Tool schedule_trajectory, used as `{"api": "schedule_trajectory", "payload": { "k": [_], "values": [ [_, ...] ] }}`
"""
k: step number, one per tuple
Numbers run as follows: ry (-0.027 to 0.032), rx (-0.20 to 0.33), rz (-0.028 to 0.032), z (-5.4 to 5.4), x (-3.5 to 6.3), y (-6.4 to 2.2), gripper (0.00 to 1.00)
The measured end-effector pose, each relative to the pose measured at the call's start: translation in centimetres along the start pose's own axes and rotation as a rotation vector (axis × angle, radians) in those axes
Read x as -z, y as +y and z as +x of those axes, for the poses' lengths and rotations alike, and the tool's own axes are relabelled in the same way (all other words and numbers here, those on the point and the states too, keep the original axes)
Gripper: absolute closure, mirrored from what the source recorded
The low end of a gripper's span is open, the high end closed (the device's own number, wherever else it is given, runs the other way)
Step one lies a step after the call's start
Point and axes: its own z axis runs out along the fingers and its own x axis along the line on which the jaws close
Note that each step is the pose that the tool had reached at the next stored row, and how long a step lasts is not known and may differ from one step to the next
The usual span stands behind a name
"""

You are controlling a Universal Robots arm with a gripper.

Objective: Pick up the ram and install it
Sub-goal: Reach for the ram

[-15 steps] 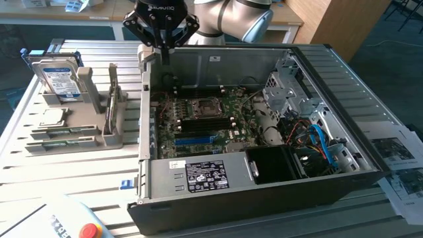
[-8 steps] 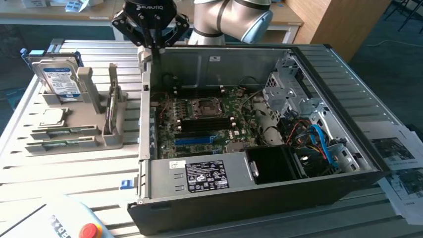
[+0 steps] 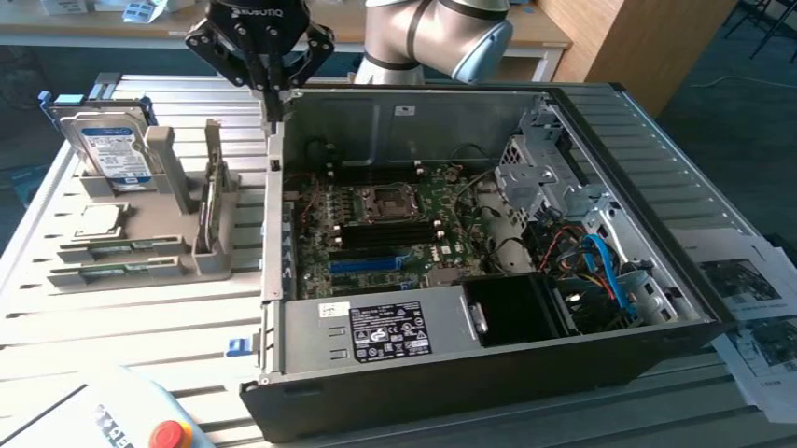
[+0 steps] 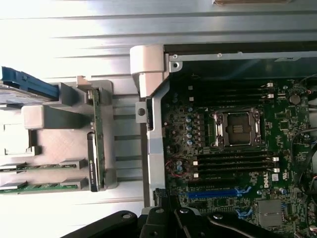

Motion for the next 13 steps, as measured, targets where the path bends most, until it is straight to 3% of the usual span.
{"api": "schedule_trajectory", "payload": {
  "k": [13],
  "values": [
    [0.0012,0.0,0.0001,3.3,0.01,0.11,0.9]
  ]
}}
